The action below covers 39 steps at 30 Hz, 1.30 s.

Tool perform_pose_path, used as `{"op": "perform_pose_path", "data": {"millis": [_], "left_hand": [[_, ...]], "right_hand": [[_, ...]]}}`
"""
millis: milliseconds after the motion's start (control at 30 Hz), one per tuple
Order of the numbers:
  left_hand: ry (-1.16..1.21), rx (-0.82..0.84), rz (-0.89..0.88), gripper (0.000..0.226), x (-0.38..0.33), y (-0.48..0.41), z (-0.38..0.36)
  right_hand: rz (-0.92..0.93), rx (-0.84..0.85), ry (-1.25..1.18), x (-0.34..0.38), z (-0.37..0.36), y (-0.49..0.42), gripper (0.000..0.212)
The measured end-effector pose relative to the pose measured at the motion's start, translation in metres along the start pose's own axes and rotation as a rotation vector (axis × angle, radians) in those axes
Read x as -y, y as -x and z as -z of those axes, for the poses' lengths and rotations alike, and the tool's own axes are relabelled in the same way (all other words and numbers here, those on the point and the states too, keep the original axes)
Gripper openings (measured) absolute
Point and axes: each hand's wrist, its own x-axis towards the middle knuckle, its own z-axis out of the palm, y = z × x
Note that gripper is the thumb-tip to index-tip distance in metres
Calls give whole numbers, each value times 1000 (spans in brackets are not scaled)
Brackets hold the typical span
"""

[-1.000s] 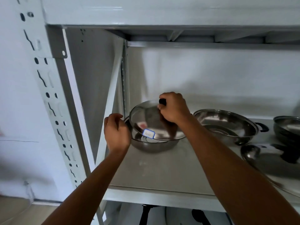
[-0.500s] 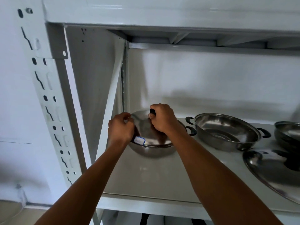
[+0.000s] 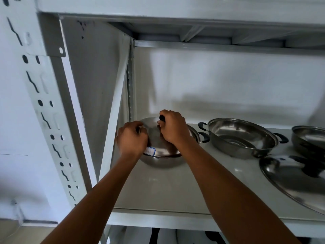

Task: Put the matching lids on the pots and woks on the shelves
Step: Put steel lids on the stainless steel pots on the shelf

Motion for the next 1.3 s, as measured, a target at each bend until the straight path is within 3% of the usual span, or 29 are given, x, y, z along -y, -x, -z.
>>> {"op": "perform_pose_path", "data": {"millis": [133, 300, 467, 533, 800, 1133, 1300], "left_hand": [[-74, -37, -121, 35, -13, 6, -6], [-68, -10, -272, 28, -51, 22, -27], [-276, 153, -221, 40, -65, 10, -48], [-309, 202, -195, 32, -62, 4, -53], [-317, 55, -124, 17, -74, 1, -61], [-301, -8, -177, 20, -70, 8, -66], [-406, 20, -210, 24, -60, 6, -69]], "right_hand": [[-2, 20, -49, -4, 1, 4, 19], [-107, -27, -137, -30, 29, 24, 48], [-208, -197, -161, -91, 102, 61, 37], [-252, -247, -151, -123, 130, 80, 30], [-427, -227, -91, -220, 179, 136, 28], [-341, -191, -130, -212, 174, 131, 19], [-384, -131, -141, -199, 171, 134, 20]]}}
